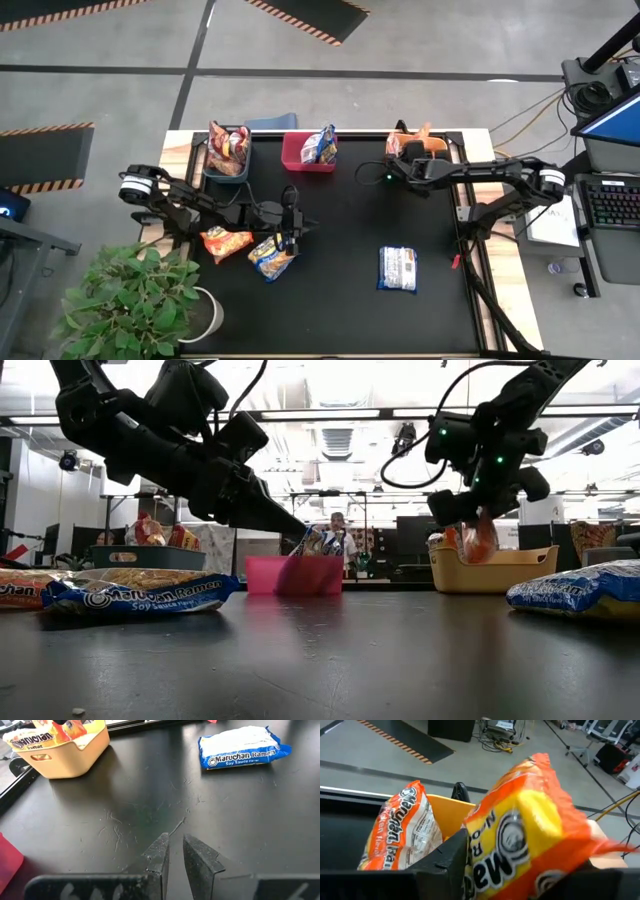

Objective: Sort Maruchan noodles
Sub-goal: Put the orange noodle pack into the yellow bin

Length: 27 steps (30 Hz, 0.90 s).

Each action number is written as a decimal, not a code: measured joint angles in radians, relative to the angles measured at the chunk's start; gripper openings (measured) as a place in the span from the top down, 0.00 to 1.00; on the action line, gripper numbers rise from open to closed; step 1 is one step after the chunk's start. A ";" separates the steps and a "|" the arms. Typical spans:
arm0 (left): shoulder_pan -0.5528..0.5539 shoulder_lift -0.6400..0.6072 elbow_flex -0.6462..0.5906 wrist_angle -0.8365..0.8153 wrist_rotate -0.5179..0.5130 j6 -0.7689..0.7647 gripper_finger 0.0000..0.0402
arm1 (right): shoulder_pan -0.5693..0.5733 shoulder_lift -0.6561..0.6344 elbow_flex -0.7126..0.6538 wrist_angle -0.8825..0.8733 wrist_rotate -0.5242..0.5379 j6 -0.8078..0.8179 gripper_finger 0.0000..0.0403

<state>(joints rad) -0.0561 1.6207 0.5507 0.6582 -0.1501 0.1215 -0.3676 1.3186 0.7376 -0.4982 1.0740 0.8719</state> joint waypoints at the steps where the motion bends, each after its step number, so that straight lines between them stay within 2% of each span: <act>1: 0.000 0.000 0.000 0.000 0.000 0.000 0.91 | 0.000 -0.001 0.000 -0.003 -0.001 -0.001 0.61; 7: 0.000 0.000 0.000 0.000 0.000 0.000 0.91 | 0.000 -0.035 0.000 -0.025 -0.013 -0.006 0.49; 12: 0.000 0.000 0.000 0.000 0.000 0.000 0.91 | 0.000 -0.057 0.000 -0.030 -0.052 -0.022 0.43; 20: 0.000 0.000 -0.001 0.000 0.000 -0.002 0.91 | 0.001 -0.051 0.000 -0.015 -0.168 -0.082 0.44; 27: 0.000 -0.001 -0.001 0.000 0.000 -0.004 0.91 | 0.003 -0.039 -0.001 0.016 -0.205 -0.141 0.44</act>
<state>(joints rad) -0.0559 1.6199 0.5498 0.6582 -0.1498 0.1177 -0.3645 1.2793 0.7368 -0.4826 0.8689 0.7313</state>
